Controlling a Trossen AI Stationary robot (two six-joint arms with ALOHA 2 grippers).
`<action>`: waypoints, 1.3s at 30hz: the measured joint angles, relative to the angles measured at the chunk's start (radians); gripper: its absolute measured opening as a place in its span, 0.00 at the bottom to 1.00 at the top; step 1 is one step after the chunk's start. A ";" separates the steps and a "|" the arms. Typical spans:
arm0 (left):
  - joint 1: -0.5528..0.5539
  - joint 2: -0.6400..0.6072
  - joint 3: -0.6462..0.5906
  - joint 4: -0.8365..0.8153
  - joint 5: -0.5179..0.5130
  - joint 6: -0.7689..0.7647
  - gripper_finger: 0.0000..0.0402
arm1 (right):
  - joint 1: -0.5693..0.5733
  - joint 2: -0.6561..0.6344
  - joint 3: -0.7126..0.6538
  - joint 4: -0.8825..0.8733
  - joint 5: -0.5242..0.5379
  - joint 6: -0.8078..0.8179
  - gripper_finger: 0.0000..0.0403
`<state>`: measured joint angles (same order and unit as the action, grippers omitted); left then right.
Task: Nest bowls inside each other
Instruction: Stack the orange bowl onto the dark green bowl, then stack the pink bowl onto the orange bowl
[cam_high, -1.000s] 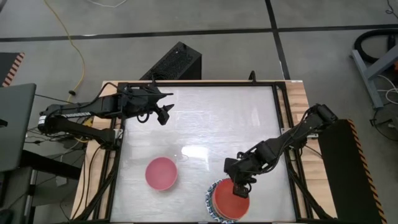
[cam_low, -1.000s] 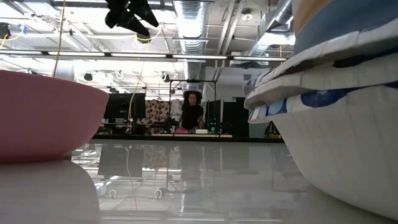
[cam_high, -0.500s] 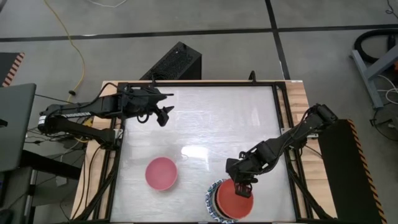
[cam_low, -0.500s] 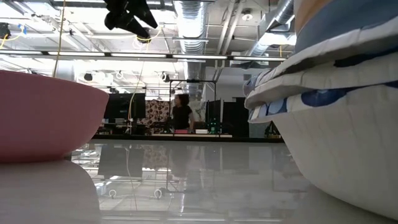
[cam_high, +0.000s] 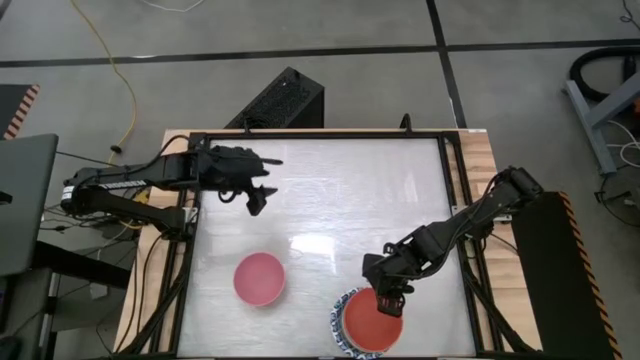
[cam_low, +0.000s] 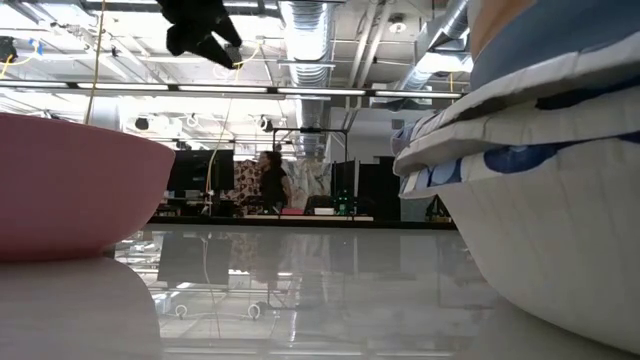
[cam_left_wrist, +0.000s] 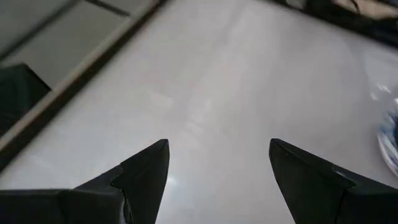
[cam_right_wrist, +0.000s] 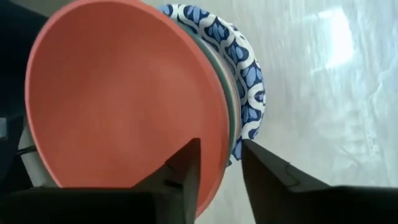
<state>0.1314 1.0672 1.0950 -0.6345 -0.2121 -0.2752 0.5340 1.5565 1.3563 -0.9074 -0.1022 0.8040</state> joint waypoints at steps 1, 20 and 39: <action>0.000 0.000 0.000 -0.019 0.023 0.000 0.66 | 0.000 -0.002 0.000 0.000 0.009 0.000 0.37; -0.272 0.016 -0.174 -0.178 0.161 -0.039 0.66 | -0.020 -0.003 0.000 -0.079 0.056 0.007 0.49; -0.404 0.015 -0.414 -0.005 0.209 -0.228 0.66 | -0.020 -0.004 0.000 -0.079 0.064 0.001 0.48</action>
<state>-0.2725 1.0821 0.6813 -0.6400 -0.0036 -0.5031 0.5144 1.5528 1.3567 -0.9867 -0.0381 0.8048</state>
